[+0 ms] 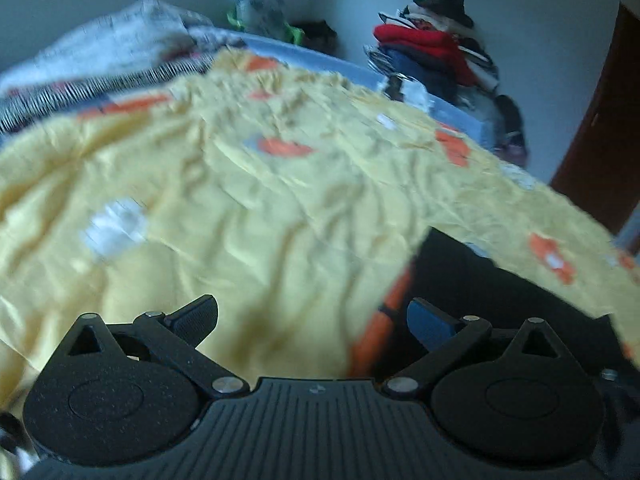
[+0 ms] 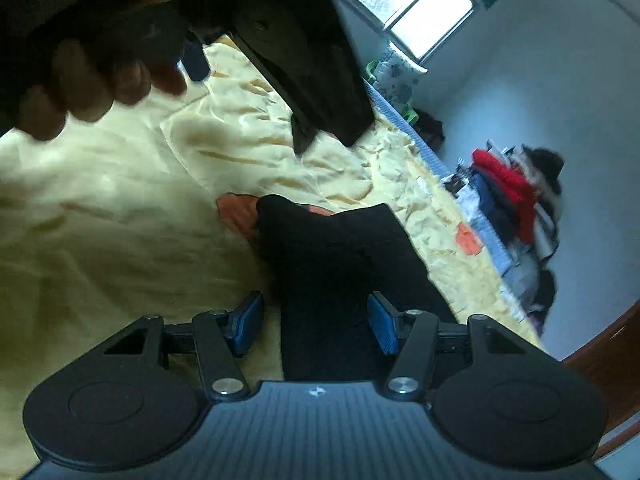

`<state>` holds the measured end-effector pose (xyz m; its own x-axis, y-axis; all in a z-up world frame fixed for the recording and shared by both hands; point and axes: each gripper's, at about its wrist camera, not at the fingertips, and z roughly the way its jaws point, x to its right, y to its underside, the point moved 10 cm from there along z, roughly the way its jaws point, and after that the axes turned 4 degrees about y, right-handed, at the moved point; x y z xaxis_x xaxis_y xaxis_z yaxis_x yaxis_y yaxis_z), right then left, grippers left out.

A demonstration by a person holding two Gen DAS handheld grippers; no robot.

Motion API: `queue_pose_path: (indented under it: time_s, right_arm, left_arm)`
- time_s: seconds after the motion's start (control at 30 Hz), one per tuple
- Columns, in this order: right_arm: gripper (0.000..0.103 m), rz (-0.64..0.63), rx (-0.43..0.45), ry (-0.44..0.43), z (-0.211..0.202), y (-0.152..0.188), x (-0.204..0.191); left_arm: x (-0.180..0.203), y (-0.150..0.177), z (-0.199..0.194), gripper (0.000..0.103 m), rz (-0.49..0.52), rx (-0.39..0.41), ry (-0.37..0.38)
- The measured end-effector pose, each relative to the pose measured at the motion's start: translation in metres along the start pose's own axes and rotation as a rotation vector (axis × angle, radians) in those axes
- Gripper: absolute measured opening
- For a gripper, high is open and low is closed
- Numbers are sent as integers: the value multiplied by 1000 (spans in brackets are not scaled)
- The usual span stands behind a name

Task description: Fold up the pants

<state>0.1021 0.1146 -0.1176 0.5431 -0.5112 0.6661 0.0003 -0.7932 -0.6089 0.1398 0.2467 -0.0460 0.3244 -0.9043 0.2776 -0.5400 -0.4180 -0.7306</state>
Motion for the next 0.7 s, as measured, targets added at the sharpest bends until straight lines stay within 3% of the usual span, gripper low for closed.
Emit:
queue_pose_path:
  time_s: [0.2,0.27,0.33,0.47,0.7]
  right_arm:
    - [54,-72,21,50,14,-5,-2]
    - [30,-64,18,4,18,-6,-6]
    - [21,-31,20,-29,19,-6,-6]
    - [11,153,37,-102,14,-7,16]
    - [10,414,59,-189,4,-7,60]
  left_arm:
    - [-2,12,17,102,-123,-93,93]
    - [0,15,21,102,-158,-120,127]
    - [5,20,24,102,-201,-151,186]
    - [17,20,36,102,-271,-185,274]
    - [45,16,58,98,-399,-206,401]
